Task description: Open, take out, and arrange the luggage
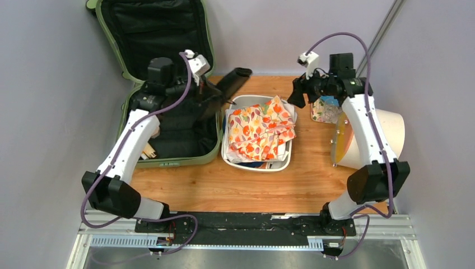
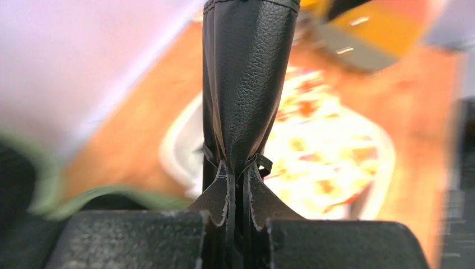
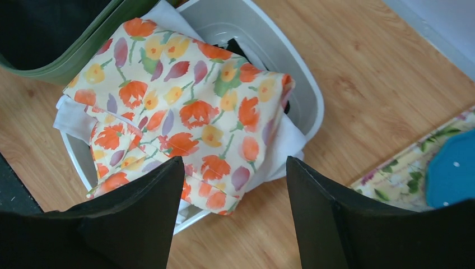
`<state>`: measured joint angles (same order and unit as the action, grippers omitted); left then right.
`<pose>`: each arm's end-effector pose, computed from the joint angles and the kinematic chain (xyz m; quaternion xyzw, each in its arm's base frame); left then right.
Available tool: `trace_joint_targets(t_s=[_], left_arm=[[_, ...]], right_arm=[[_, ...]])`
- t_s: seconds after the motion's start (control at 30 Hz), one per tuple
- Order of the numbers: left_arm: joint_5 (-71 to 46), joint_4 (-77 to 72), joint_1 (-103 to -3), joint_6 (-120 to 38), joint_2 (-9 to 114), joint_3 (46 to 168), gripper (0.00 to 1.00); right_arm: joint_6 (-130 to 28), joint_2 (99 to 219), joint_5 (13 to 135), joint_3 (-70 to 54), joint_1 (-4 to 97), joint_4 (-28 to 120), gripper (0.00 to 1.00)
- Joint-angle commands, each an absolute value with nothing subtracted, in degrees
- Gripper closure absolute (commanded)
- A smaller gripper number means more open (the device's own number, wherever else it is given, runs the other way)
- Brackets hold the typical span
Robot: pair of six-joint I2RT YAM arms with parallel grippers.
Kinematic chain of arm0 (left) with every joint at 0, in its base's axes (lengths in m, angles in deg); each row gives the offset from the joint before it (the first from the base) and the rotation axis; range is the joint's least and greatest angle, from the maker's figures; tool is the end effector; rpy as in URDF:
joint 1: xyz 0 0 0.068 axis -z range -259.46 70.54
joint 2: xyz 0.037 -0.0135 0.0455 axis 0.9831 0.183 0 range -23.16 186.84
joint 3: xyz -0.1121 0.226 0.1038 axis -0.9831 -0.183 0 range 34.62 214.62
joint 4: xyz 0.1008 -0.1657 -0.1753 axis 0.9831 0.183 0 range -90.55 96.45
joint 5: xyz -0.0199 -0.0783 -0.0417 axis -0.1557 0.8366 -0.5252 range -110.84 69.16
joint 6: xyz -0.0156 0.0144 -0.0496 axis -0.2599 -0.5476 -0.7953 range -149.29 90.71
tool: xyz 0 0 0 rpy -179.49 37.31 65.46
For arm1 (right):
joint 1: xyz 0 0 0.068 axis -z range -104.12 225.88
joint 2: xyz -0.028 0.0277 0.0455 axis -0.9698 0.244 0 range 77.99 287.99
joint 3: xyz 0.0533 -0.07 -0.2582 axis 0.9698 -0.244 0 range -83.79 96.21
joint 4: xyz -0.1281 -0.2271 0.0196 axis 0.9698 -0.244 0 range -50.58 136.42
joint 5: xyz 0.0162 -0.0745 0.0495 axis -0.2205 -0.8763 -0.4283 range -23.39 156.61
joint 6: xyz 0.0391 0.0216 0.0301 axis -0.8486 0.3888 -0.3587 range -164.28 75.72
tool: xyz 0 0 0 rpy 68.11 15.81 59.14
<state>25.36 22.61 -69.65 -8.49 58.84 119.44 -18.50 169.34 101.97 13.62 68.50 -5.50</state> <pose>0.3085 -0.0795 0.4125 0.4154 0.6691 -0.2702 0.5538 0.3298 0.0636 0.3891 -0.3613 0.8137 0.2206 0.3983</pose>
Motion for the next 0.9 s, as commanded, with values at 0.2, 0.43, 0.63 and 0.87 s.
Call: trace_joint_targets(t_s=[0.2,0.43,0.63,0.87], left_arm=[[30.3,-17.5,-52.8,-75.2,60.8,103.6,1.0],[27.6,-29.8,-48.1,-85.5,70.1,102.9,1.0],[24.0,-32.6,-47.9,-88.4,76.6,103.1,1.0],[18.6,-31.1,-51.1,-84.1,77.1,94.6,0.81]], right_arm=[[-21.4,153.6,102.4,3.5,74.6,-2.2,0.29],[-23.1,145.6,102.6,-3.3,74.6,-2.1,0.29],[-23.8,144.0,102.7,-4.9,74.6,-1.9,0.29],[-24.9,146.7,105.5,-4.2,73.4,-2.6,0.31]])
